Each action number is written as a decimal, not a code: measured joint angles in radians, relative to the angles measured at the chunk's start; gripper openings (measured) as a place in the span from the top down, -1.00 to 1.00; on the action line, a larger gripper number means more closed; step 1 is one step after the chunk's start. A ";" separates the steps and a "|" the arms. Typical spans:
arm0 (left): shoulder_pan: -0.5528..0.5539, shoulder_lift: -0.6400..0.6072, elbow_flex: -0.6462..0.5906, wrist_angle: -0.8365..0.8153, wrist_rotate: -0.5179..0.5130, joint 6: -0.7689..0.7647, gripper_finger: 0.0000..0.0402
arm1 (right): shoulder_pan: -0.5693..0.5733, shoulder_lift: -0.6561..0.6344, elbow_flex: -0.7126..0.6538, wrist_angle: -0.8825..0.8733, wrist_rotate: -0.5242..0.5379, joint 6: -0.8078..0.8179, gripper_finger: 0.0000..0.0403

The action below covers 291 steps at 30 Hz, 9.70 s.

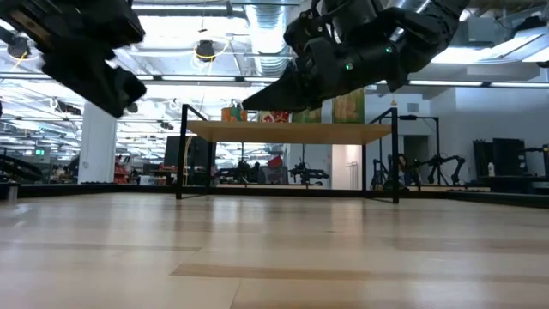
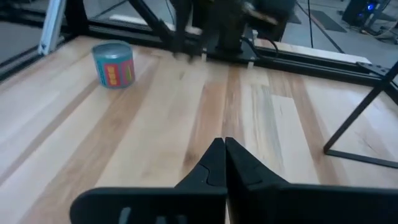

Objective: Pick and place cans onto a shelf
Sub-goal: Put the canned corn on the shelf, then return to Home Position

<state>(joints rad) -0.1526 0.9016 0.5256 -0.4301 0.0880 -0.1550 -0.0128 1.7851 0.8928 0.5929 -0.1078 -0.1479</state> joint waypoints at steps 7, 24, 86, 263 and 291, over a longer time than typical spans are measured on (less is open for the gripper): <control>-0.162 0.004 0.072 -0.193 0.012 -0.124 0.48 | -0.001 0.000 0.000 -0.006 0.003 -0.007 0.96; -0.432 0.289 0.109 -0.239 0.116 -0.388 0.26 | -0.001 0.000 0.001 -0.011 0.003 -0.009 0.96; 0.847 0.966 1.455 -0.922 0.001 0.273 0.99 | -0.001 0.001 0.001 -0.063 0.002 -0.015 0.96; 0.388 -0.712 -0.511 0.475 -0.046 0.202 0.93 | -0.301 -1.779 -0.888 -0.545 0.227 0.183 0.76; 0.388 -0.502 -0.501 0.414 -0.078 0.202 0.93 | -0.301 -1.779 -0.888 -0.548 0.228 0.183 0.75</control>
<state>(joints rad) 0.2352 0.3996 0.0242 -0.0162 0.0101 0.0475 -0.3141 0.0063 0.0051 0.0452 0.1204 0.0349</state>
